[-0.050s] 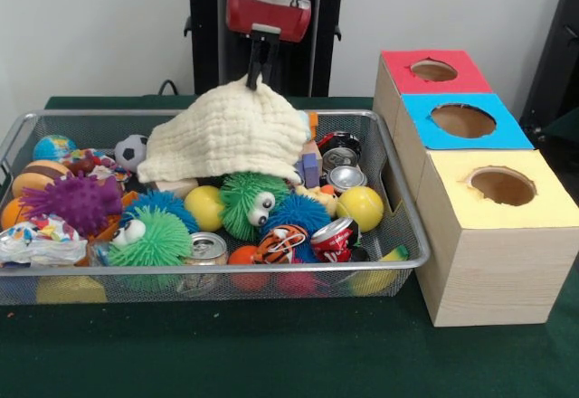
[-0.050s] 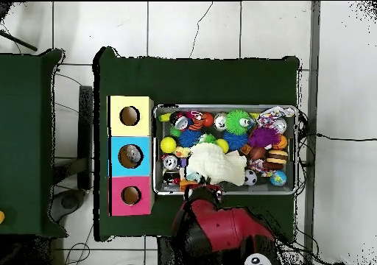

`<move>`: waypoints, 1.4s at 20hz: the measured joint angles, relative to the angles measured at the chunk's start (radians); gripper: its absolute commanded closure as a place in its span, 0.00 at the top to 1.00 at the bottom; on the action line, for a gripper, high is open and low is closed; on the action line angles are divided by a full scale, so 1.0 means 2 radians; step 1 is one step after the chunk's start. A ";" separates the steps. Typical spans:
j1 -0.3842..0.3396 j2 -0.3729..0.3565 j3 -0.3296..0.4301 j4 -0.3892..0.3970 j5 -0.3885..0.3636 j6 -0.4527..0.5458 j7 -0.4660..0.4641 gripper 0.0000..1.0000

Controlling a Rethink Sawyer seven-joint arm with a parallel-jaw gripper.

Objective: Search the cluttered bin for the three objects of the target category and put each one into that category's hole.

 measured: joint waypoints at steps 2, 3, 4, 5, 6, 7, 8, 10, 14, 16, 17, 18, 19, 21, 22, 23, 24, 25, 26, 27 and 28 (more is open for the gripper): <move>0.001 0.004 -0.007 0.003 0.009 -0.008 0.000 0.00; 0.002 0.007 -0.010 0.004 0.014 -0.013 0.000 0.00; 0.002 0.008 -0.011 0.004 0.016 -0.016 0.000 0.00; 0.003 0.010 -0.013 0.005 0.019 -0.019 0.000 0.00; 0.008 0.017 -0.016 0.007 0.030 -0.029 0.000 0.00; 0.011 0.020 -0.018 0.008 0.035 -0.032 0.000 0.00; 0.014 0.022 -0.019 0.009 0.039 -0.036 0.000 0.00; 0.026 0.031 -0.022 0.013 0.056 -0.050 0.000 0.00; 0.054 0.045 -0.026 0.015 0.094 -0.065 0.000 0.00; 0.063 0.047 -0.026 0.015 0.107 -0.066 0.000 0.00; 0.081 0.050 -0.026 0.015 0.131 -0.066 0.001 0.00; 0.087 0.050 -0.026 0.015 0.139 -0.066 0.001 0.00; 0.097 0.051 -0.026 0.015 0.153 -0.066 0.001 0.00; 0.114 0.052 -0.027 0.016 0.177 -0.066 0.001 0.00; 0.120 0.052 -0.027 0.015 0.185 -0.066 0.001 0.00; 0.132 0.052 -0.027 0.016 0.200 -0.066 0.001 0.00; 0.139 0.052 -0.027 0.016 0.210 -0.066 0.001 0.00; 0.150 0.052 -0.027 0.016 0.225 -0.066 0.001 0.00; 0.157 0.052 -0.027 0.016 0.236 -0.066 0.001 0.00; 0.160 0.052 -0.027 0.016 0.241 -0.066 0.001 0.00; 0.165 0.052 -0.027 0.016 0.249 -0.066 0.001 0.00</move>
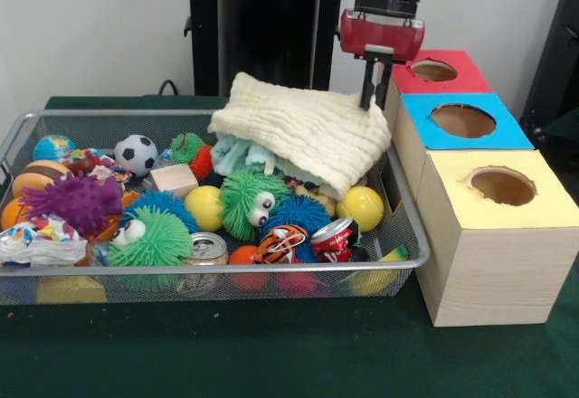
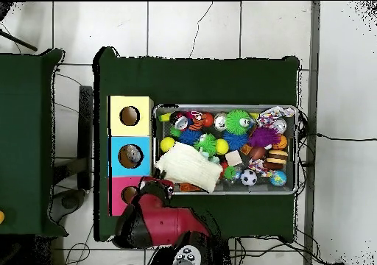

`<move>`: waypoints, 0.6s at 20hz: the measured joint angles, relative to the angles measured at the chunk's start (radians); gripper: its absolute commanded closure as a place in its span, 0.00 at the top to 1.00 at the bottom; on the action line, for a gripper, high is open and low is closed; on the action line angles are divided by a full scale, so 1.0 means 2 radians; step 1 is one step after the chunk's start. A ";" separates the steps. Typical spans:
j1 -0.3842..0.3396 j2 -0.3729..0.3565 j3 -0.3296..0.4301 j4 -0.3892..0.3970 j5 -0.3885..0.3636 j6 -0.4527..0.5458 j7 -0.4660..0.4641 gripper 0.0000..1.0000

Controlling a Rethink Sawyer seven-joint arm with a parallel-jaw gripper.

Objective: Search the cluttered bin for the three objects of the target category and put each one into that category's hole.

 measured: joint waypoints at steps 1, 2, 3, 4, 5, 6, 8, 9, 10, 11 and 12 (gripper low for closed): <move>0.004 0.000 0.000 0.000 0.007 0.000 0.000 0.00; 0.008 0.000 0.000 0.000 0.016 0.000 0.000 0.00; 0.009 0.000 0.000 0.000 0.020 0.000 0.000 0.00; 0.010 0.000 0.000 0.000 0.025 0.000 0.000 0.00; 0.010 0.000 0.000 0.000 0.029 0.000 0.000 0.00; 0.009 0.000 0.000 0.000 0.031 0.000 0.000 0.00; 0.008 0.000 0.000 0.000 0.034 0.000 0.000 0.00; 0.007 0.000 0.000 0.001 0.034 -0.001 0.000 0.00; 0.004 0.001 0.000 0.002 0.034 -0.004 0.000 0.00; 0.003 0.002 0.000 0.002 0.034 -0.006 0.000 0.00; 0.001 0.003 0.000 0.002 0.034 -0.009 0.000 0.00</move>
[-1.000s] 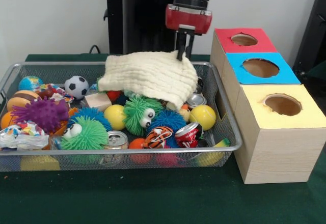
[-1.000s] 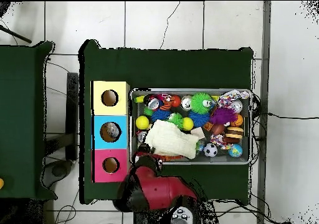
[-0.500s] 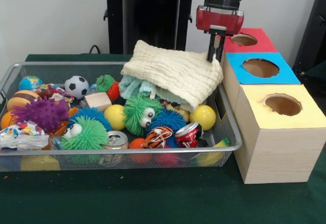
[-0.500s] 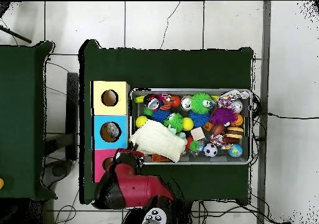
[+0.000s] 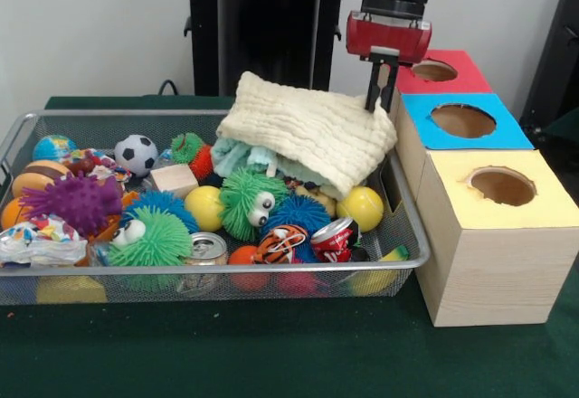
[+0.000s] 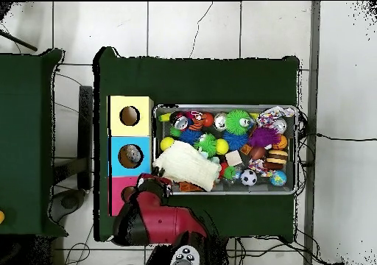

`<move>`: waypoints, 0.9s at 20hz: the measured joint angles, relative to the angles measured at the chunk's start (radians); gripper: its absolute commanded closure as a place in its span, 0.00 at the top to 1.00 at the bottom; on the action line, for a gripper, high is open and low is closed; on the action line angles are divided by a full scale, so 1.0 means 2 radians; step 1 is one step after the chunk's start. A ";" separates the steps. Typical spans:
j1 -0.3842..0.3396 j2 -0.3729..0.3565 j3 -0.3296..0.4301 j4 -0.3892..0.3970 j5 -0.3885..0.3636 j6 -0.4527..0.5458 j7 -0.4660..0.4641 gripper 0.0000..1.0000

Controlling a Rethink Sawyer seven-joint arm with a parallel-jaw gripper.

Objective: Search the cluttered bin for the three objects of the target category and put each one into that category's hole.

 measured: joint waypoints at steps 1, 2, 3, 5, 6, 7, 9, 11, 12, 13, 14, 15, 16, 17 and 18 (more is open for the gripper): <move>-0.004 0.002 0.001 0.001 0.000 -0.006 0.000 0.00; -0.008 0.003 0.001 0.001 0.000 -0.010 0.000 0.00; -0.014 0.005 0.002 0.002 0.000 -0.017 0.000 0.00; -0.022 0.009 0.002 0.003 0.000 -0.028 0.000 0.00; -0.032 0.014 0.002 0.004 0.000 -0.041 0.000 0.00; -0.039 0.018 0.003 0.004 0.000 -0.049 0.000 0.00; -0.047 0.023 0.003 0.006 0.000 -0.058 0.000 1.00; -0.049 0.025 0.003 0.007 0.000 -0.061 0.000 1.00; -0.052 0.027 0.003 0.008 0.000 -0.064 0.000 1.00; -0.055 0.029 0.003 0.010 0.000 -0.069 0.000 1.00; -0.056 0.029 0.003 0.012 0.000 -0.070 0.000 1.00; -0.056 0.030 0.003 0.014 0.000 -0.070 0.000 1.00; -0.056 0.031 0.003 0.016 0.000 -0.071 0.000 1.00; -0.055 0.032 0.003 0.019 0.000 -0.071 0.000 1.00; -0.055 0.032 0.003 0.020 0.000 -0.071 0.000 1.00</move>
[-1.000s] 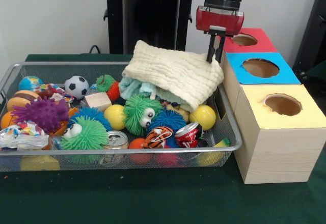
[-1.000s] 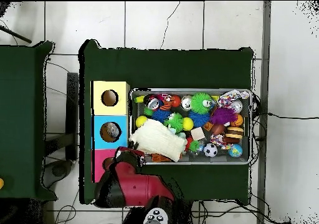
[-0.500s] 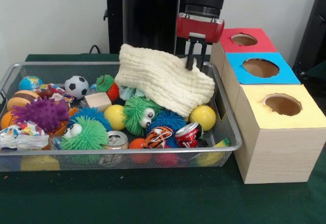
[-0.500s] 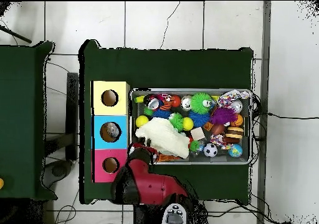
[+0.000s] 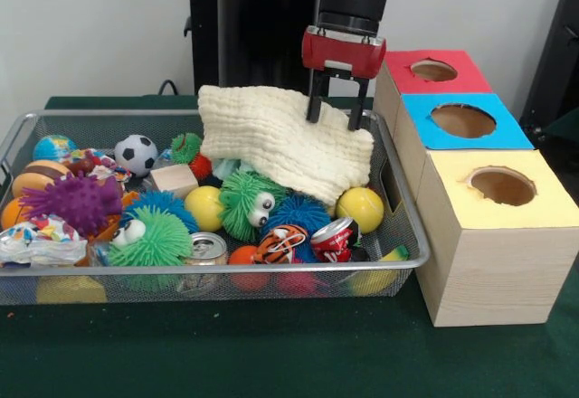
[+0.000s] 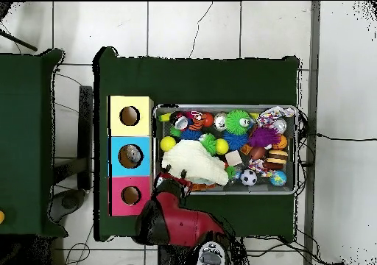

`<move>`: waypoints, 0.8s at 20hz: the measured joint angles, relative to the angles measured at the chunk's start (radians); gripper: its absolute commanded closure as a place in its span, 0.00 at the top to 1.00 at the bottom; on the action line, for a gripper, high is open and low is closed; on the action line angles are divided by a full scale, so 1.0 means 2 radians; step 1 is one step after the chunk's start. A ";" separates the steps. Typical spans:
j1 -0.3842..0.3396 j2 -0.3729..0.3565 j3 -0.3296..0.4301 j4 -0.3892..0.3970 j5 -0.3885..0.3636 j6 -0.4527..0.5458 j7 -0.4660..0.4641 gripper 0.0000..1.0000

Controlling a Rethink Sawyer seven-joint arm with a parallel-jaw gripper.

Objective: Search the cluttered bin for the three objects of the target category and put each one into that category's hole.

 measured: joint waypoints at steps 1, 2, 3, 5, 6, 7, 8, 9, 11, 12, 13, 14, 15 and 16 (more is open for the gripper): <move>0.001 0.000 0.000 0.002 0.000 0.000 0.000 1.00; 0.001 0.000 0.000 0.004 0.000 0.000 0.000 1.00; 0.003 0.000 0.000 0.007 0.000 0.000 0.000 1.00; 0.005 0.000 0.000 0.009 0.000 0.000 0.000 1.00; 0.006 0.000 0.000 0.010 0.000 0.000 0.000 1.00; 0.007 0.000 0.000 0.010 0.000 0.000 0.000 1.00; 0.007 -0.001 0.001 0.010 0.000 0.000 0.000 1.00; 0.007 -0.001 0.001 0.010 0.000 0.000 0.000 1.00; 0.006 -0.005 0.001 0.011 0.000 0.000 0.000 1.00; 0.004 -0.012 0.004 0.014 0.000 0.001 0.000 1.00; -0.001 -0.023 0.008 0.018 0.000 0.005 0.000 1.00; -0.010 -0.043 0.017 0.027 0.000 0.015 0.000 1.00; -0.018 -0.061 0.025 0.034 0.000 0.027 0.000 1.00; -0.025 -0.077 0.031 0.040 0.000 0.041 0.000 1.00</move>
